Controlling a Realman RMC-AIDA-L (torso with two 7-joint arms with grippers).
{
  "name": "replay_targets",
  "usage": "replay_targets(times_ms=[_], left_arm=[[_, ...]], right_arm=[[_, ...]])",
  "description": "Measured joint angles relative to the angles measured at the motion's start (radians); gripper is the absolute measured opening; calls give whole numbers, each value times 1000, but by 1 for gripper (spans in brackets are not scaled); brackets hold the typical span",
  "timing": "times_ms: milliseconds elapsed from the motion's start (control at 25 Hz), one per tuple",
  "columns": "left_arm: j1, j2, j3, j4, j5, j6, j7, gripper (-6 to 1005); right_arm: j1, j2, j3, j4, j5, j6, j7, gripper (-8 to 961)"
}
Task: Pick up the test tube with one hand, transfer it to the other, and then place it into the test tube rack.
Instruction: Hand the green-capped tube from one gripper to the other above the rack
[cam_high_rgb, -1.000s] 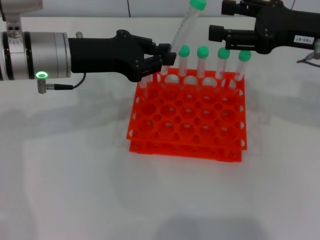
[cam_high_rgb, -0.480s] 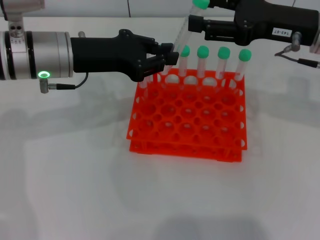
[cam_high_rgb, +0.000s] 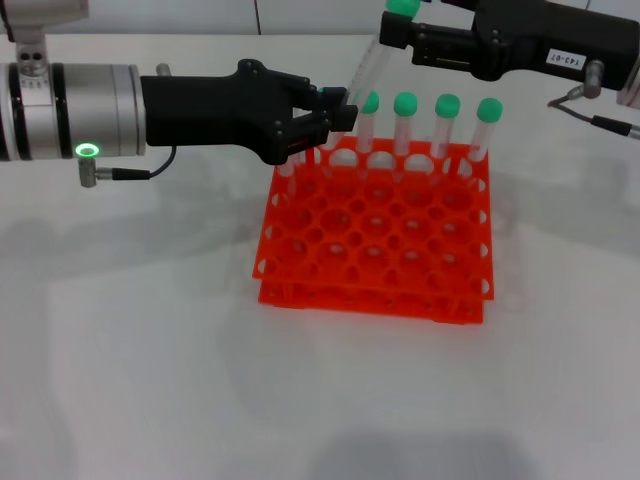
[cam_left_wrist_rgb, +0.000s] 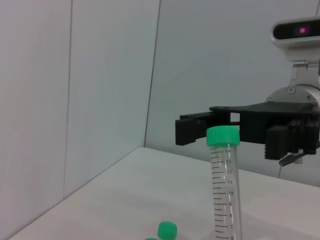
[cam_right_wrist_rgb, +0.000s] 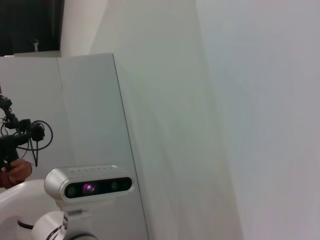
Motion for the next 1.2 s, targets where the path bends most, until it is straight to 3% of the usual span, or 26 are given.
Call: replay_targets(times_ms=[680, 920, 1200], left_arm=[[5, 0, -1, 0, -10, 0, 1, 271], [4, 0, -2, 0, -11, 0, 0, 275], [3, -1, -2, 0, -12, 0, 0, 279]], right_arm=[[4, 2, -8, 21, 24, 1, -12, 785], [4, 3, -13, 22, 28, 5, -15, 670], [8, 3, -42, 47, 85, 10, -38, 667]])
